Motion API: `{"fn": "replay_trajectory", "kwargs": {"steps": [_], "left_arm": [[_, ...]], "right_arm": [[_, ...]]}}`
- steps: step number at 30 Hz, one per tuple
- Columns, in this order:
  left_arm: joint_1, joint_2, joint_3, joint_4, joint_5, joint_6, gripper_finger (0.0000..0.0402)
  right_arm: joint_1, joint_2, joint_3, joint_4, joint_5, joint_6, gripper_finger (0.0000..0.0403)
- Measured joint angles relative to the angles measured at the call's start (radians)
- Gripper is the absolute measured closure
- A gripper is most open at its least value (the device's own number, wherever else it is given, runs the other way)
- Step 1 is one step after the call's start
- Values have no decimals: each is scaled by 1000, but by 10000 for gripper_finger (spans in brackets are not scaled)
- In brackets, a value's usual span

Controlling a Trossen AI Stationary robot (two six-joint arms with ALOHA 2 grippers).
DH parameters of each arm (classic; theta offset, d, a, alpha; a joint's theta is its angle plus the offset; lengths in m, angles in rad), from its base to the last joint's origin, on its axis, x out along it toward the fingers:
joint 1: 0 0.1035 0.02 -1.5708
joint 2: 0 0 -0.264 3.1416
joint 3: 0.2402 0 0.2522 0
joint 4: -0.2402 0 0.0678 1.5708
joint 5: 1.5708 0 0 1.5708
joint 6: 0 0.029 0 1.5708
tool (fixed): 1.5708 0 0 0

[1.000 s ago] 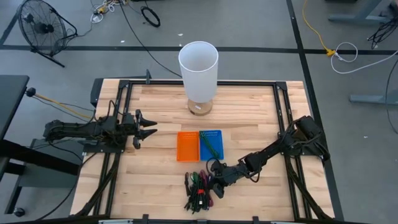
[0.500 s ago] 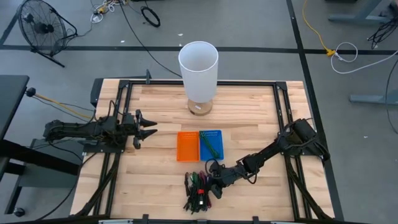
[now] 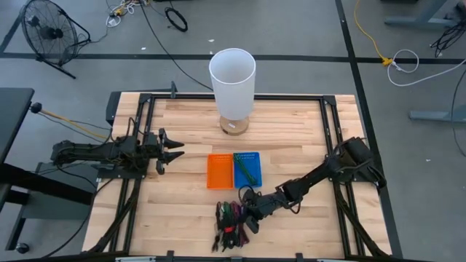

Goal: Pick & Place USB Port
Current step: Put the black USB cable into the orange bin

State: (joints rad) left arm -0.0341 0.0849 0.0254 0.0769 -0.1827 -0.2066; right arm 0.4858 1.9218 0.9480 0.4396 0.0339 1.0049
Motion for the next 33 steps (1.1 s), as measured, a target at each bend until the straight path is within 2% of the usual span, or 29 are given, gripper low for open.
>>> {"fn": "replay_trajectory", "kwargs": {"steps": [4,7,10,13,18,21,26,31,33], "left_arm": [[0,0,0,4,0,0,232],[0,0,0,5,3,-13,232],[0,0,0,9,3,-23,232],[0,0,0,25,4,-50,232],[-2,22,-1,77,90,-109,232],[-11,61,0,135,101,-138,232],[-26,157,-1,281,99,-143,232],[-27,303,1,526,99,-133,232],[-27,371,22,576,100,-109,232]], "right_arm": [[0,-63,55,-224,17,-41,402],[0,-127,79,-387,72,-51,402],[0,-196,84,-446,137,-94,402],[-1,-266,84,-462,199,-165,402],[-19,-350,84,-468,293,-302,403],[-50,-381,84,-455,327,-404,403],[-135,-398,84,-338,316,-581,403],[-231,-398,84,-219,204,-705,403],[-266,-398,84,-200,180,-736,403]]}}
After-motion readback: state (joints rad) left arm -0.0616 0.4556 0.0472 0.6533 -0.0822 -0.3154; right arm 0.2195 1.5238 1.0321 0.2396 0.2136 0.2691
